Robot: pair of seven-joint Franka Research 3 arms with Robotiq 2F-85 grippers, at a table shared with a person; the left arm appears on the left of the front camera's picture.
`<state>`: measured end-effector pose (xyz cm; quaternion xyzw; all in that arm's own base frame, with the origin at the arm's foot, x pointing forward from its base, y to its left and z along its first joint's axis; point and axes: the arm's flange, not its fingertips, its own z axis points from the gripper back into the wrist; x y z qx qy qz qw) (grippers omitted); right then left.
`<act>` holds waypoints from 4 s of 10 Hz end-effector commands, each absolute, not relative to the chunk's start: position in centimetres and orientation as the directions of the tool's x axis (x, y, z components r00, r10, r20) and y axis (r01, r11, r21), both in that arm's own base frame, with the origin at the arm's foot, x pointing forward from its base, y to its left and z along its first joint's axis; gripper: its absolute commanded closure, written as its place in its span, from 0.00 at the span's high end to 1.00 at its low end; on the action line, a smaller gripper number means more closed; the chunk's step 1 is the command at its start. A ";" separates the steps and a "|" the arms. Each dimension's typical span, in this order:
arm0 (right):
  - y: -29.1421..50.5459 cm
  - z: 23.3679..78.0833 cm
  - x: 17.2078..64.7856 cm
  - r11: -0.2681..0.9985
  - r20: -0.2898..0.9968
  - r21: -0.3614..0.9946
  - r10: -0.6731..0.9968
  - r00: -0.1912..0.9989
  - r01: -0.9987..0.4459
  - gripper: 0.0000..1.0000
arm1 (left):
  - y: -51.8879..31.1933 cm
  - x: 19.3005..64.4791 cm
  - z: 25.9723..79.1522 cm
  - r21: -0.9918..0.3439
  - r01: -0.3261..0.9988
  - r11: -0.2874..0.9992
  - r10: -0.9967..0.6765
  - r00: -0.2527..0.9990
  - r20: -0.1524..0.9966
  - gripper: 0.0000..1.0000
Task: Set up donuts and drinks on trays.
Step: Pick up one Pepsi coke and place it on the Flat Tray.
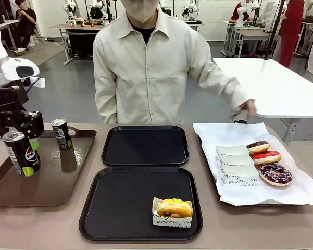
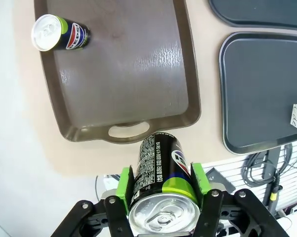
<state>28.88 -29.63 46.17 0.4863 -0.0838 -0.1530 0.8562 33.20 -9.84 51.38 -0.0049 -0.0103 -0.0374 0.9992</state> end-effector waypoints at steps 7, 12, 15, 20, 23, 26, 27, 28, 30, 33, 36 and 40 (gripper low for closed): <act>-29.8 46.3 28.9 0.463 0.005 0.871 -0.344 0.939 0.165 1.00 | -19.9 32.2 52.3 0.087 0.164 0.983 -0.177 0.970 0.167 0.58; -29.8 46.3 28.9 0.463 0.005 0.871 -0.344 0.939 0.165 1.00 | -28.5 34.3 50.9 0.056 0.296 0.953 -0.301 0.936 0.182 0.58; -29.8 46.3 28.9 0.463 0.005 0.871 -0.344 0.939 0.165 1.00 | -28.5 34.1 50.1 0.049 0.322 0.945 -0.326 0.931 0.164 0.58; -29.8 46.3 28.9 0.463 0.005 0.871 -0.344 0.939 0.165 1.00 | -29.0 38.7 48.6 -0.122 0.294 0.948 -0.281 0.953 0.114 0.58; -29.8 46.3 28.9 0.463 0.005 0.871 -0.344 0.939 0.165 1.00 | -31.3 39.9 46.5 -0.218 0.337 0.916 -0.304 0.937 0.171 0.58; -29.8 46.3 28.9 0.463 0.005 0.871 -0.344 0.939 0.165 1.00 | -32.3 40.0 43.0 -0.165 0.349 0.922 -0.336 0.936 0.105 0.58; -29.8 46.3 28.9 0.463 0.005 0.871 -0.344 0.939 0.165 1.00 | -33.0 40.0 41.2 -0.133 0.360 0.923 -0.354 0.933 0.068 0.58; -29.8 46.3 28.9 0.463 0.005 0.871 -0.344 0.939 0.165 1.00 | -33.4 40.0 40.1 -0.113 0.366 0.924 -0.364 0.930 0.044 0.58; -29.8 46.3 28.9 0.463 0.005 0.871 -0.344 0.939 0.165 1.00 | -34.1 39.9 38.5 -0.092 0.383 0.919 -0.386 0.922 -0.019 0.58; -29.8 46.3 28.9 0.463 0.005 0.871 -0.344 0.939 0.165 1.00 | -34.7 39.0 37.8 -0.020 0.407 0.913 -0.407 0.911 -0.060 0.58; -29.8 46.3 28.9 0.463 0.005 0.871 -0.344 0.939 0.165 1.00 | -35.0 38.1 38.7 -0.001 0.425 0.905 -0.425 0.905 -0.032 1.00; -29.8 46.3 28.9 0.463 0.005 0.871 -0.344 0.939 0.165 1.00 | -34.3 36.5 41.6 0.026 0.420 0.907 -0.421 0.907 0.018 1.00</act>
